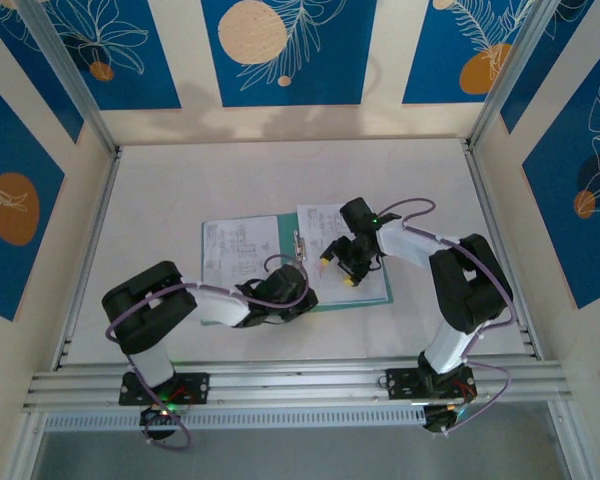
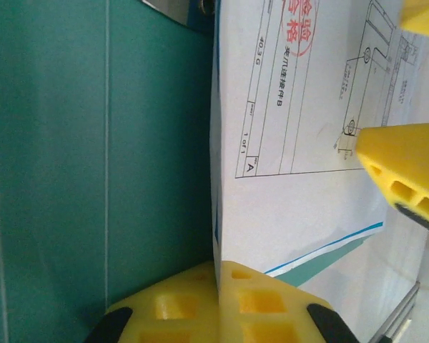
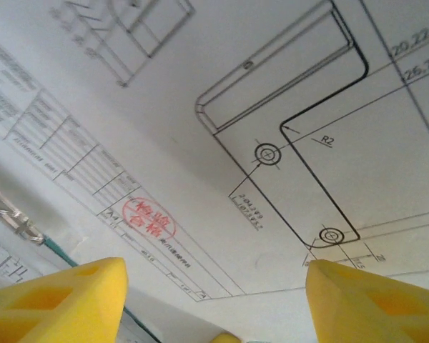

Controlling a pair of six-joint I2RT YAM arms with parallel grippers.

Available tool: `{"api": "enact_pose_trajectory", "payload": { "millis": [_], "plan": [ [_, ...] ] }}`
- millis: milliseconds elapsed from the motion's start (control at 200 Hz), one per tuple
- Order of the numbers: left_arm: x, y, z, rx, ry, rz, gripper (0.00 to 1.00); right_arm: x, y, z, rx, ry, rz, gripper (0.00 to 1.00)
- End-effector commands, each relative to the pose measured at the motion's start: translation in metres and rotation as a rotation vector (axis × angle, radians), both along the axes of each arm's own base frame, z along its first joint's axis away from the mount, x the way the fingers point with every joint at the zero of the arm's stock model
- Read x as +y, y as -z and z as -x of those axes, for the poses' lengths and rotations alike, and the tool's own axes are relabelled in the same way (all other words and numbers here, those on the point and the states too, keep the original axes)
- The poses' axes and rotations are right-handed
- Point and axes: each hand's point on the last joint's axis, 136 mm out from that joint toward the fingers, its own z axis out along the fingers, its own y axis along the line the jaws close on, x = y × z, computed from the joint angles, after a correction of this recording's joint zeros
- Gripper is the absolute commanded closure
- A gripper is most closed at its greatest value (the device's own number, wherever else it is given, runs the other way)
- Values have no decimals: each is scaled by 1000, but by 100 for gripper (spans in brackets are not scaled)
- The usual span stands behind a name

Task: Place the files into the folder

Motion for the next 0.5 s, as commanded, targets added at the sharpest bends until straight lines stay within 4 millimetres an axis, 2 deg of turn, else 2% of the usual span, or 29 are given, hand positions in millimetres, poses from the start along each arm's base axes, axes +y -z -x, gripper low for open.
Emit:
{"api": "enact_pose_trajectory", "payload": {
  "millis": [0, 295, 495],
  "plan": [
    [-2, 6, 8, 45, -22, 39, 100, -15, -25, -9, -66, -19, 47, 32],
    [-2, 0, 5, 51, -65, 76, 100, -40, -28, -18, -84, 5, 72, 32],
    [-2, 3, 5, 61, -76, 87, 100, -51, -34, -21, -103, 23, 82, 32]
  ]
}}
